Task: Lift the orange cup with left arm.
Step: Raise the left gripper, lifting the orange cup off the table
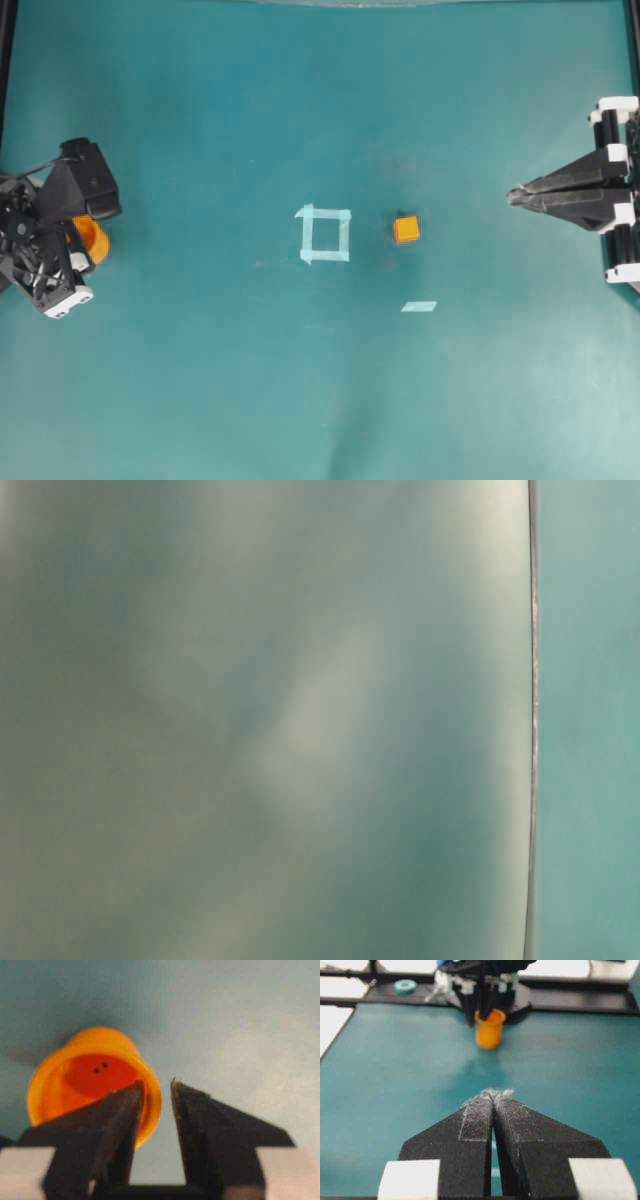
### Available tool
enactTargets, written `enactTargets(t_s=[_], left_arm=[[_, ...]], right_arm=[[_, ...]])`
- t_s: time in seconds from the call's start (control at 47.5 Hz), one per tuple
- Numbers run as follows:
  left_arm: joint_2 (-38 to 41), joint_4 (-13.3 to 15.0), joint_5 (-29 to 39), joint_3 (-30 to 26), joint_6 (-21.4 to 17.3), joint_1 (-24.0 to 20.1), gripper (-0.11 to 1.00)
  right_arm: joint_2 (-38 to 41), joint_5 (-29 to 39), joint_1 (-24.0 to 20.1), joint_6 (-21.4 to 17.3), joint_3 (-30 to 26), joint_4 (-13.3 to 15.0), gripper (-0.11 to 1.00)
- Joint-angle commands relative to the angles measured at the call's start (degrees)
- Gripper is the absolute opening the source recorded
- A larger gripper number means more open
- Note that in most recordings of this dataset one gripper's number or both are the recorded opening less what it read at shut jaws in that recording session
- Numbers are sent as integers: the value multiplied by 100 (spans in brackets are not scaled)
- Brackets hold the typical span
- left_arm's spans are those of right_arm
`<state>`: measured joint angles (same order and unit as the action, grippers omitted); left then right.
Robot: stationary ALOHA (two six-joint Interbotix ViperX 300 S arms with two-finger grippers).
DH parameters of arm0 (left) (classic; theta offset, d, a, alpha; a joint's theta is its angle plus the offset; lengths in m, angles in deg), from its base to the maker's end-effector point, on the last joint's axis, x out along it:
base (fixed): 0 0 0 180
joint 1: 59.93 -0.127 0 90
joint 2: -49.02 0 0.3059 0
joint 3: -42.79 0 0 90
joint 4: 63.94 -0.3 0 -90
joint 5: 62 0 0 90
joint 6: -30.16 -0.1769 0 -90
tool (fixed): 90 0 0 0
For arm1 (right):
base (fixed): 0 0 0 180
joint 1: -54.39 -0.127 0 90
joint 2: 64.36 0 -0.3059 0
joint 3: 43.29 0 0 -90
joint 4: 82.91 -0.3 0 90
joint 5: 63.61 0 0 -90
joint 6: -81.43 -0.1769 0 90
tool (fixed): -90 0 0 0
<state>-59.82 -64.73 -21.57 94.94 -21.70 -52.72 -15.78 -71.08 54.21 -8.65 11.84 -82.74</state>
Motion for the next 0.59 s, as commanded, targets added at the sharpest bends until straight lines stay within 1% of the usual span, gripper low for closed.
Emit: enactTargets(t_s=[0.0, 0.126, 0.253, 0.379, 0.569], left_arm=[[-26, 0, 132, -114, 53, 18, 26], [-26, 0, 606, -246, 158, 18, 25], [-35, -18, 958, -378, 158, 18, 25], [-62, -26, 976, -422, 105, 18, 22], [-185, -35, 984, -448, 79, 18, 13]], right_arm=[[18, 9, -9, 0, -193, 9, 0], [18, 18, -9, 0, -185, 0, 0], [18, 9, -9, 9, -193, 9, 0], [18, 9, -9, 9, -193, 9, 0], [18, 9, -9, 9, -193, 9, 0]])
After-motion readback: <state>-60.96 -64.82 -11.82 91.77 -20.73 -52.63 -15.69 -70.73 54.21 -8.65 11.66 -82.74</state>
